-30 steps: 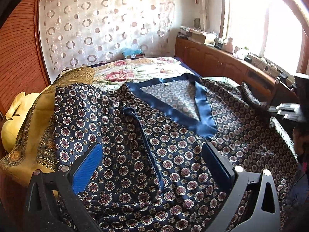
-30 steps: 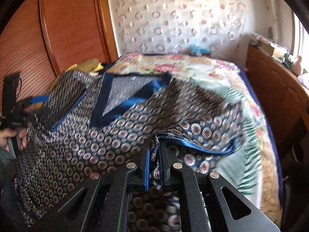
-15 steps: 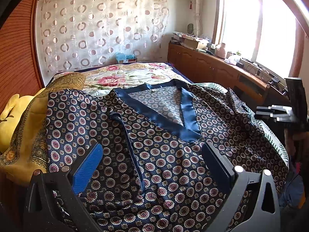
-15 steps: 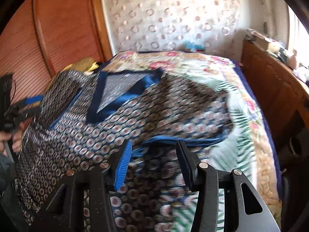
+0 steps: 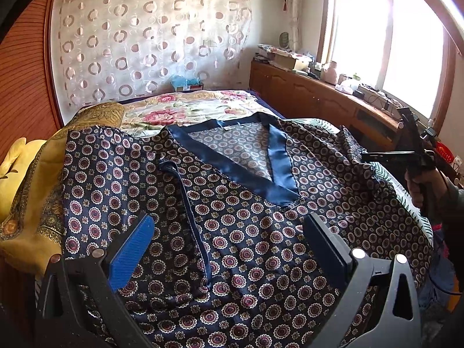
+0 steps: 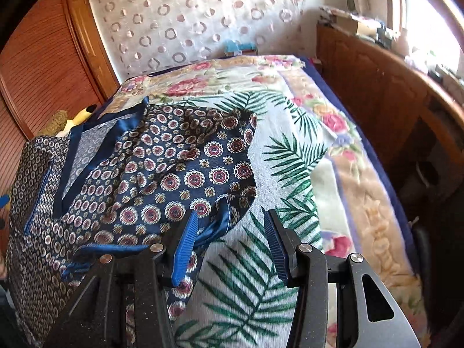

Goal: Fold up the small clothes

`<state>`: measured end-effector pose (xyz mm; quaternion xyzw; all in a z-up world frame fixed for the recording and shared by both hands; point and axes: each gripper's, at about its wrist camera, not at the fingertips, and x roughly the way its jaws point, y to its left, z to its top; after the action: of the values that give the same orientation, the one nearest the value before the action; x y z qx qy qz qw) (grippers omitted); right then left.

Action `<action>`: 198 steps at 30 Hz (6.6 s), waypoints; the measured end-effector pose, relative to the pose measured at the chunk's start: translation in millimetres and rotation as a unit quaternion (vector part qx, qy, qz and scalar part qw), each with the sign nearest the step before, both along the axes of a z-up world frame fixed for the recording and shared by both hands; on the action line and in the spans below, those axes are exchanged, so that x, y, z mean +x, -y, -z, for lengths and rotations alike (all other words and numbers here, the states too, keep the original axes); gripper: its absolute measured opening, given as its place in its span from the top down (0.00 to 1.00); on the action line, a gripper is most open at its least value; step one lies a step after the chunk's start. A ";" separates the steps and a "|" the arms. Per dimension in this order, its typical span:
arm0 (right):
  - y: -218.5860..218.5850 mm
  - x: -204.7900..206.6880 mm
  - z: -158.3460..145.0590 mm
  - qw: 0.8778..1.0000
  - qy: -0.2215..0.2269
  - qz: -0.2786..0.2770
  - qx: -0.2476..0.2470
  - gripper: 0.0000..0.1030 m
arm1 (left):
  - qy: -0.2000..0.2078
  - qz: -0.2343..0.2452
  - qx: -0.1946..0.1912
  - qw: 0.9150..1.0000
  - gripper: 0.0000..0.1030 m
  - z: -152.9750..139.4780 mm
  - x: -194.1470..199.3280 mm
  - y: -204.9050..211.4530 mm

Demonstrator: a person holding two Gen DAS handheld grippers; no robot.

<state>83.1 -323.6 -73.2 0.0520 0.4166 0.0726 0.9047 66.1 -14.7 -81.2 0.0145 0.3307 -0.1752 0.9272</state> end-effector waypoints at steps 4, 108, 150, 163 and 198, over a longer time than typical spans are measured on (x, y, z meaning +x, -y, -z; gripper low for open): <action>-0.2 16.0 -9.5 1.000 -0.001 -0.018 0.012 0.91 | -0.004 -0.003 0.000 1.000 0.00 2.7 -0.2 -2.5; 38.3 -71.5 -46.4 0.984 0.158 -0.052 -0.061 0.99 | 0.057 -0.116 0.000 0.992 0.99 -49.2 -20.1 -143.5; 47.6 -83.6 5.0 0.993 0.071 -0.060 -0.071 0.52 | -0.029 -0.109 0.030 0.993 0.20 6.1 -22.7 -145.6; 50.4 -61.1 24.7 0.996 0.009 -0.061 -0.067 0.47 | -0.098 -0.114 0.018 0.989 0.26 47.9 -30.7 -145.6; 30.0 -78.8 29.7 0.990 0.019 -0.118 -0.081 0.93 | -0.107 -0.077 0.033 0.991 0.90 51.9 -35.5 -119.2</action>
<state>4.3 -353.5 -102.9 -0.0723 0.4074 0.1459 0.8986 30.6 104.5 -133.1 0.0012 0.4339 -0.0928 0.8962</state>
